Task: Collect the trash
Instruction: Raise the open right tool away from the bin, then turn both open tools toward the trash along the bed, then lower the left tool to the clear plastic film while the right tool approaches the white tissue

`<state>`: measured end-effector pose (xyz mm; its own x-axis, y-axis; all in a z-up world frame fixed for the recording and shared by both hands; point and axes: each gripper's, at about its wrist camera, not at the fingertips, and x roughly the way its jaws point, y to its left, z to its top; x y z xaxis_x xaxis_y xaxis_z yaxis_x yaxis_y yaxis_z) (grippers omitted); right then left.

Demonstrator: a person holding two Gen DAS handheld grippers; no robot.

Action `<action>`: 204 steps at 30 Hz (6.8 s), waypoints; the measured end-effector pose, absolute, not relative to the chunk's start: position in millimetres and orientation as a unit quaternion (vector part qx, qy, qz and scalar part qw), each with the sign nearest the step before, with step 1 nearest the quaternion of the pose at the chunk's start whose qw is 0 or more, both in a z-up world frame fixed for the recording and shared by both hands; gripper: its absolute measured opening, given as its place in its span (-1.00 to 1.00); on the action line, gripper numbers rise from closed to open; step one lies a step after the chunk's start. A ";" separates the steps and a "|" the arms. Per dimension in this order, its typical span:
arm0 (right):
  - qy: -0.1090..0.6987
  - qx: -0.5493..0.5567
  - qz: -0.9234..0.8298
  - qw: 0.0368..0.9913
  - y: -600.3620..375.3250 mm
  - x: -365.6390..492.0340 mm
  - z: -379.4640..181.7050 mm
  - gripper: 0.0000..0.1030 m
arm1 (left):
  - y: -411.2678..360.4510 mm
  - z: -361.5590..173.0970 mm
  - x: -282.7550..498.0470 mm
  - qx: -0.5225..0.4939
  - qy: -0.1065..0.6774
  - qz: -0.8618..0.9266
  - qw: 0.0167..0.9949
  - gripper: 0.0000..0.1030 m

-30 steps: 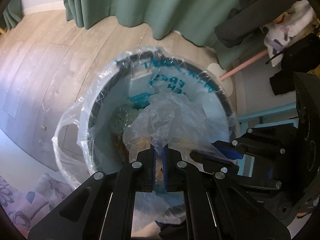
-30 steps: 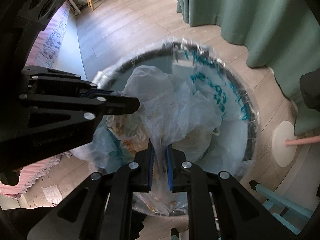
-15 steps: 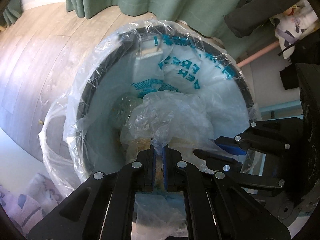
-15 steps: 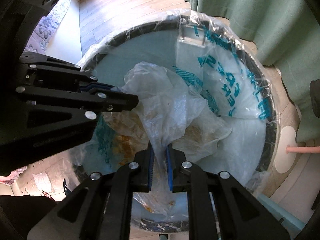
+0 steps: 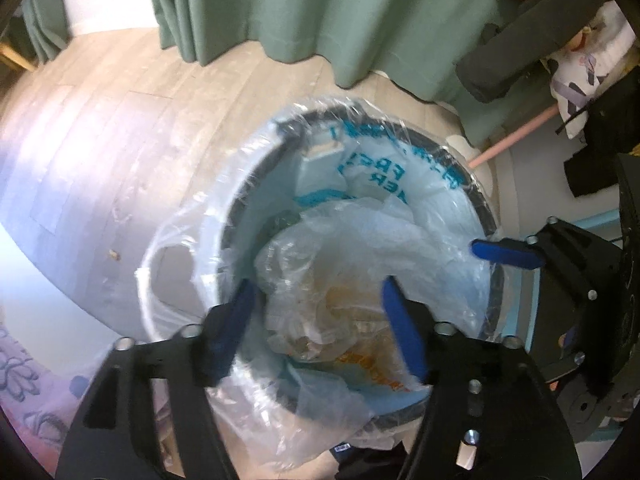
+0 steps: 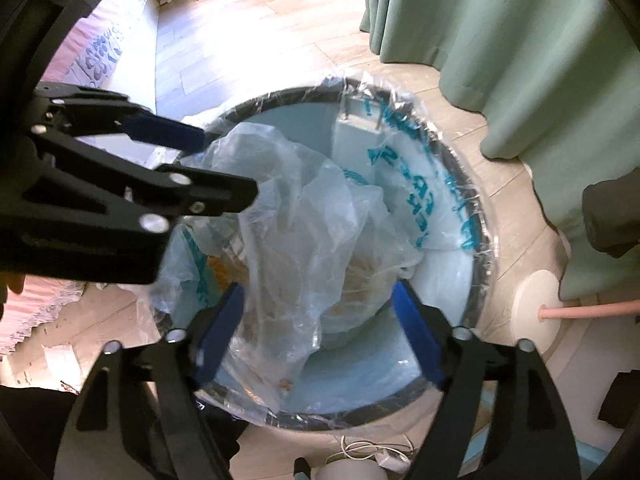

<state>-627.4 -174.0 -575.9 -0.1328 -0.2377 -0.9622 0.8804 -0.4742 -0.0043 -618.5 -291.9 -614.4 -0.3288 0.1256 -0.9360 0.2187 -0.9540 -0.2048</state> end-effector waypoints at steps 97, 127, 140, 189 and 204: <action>0.480 -0.040 0.025 0.876 -265.2 150.9 -235.6 0.86 | -66.5 -236.9 211.5 0.094 0.493 -0.202 0.841 0.89; 0.496 -0.088 0.093 0.859 -233.1 258.7 -253.2 0.86 | -12.4 -270.6 304.7 0.042 0.508 -0.165 0.844 0.89; 0.503 -0.073 0.125 0.852 -213.5 317.2 -317.4 0.86 | -12.7 -341.1 349.0 0.077 0.507 -0.175 0.840 0.89; 0.490 -0.117 0.259 0.824 -211.7 437.4 -854.5 0.86 | -47.2 -896.8 492.4 0.131 0.467 -0.258 0.836 0.89; 0.480 -0.147 0.292 0.814 -197.4 433.5 -891.1 0.51 | -55.3 -934.5 495.1 0.146 0.462 -0.285 0.827 0.50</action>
<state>433.5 -197.4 -891.1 0.3696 0.3339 -0.8671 -0.6165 0.7863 0.0400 495.1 -55.3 -934.5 0.4115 -0.3364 -0.8470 0.6059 0.7952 -0.0215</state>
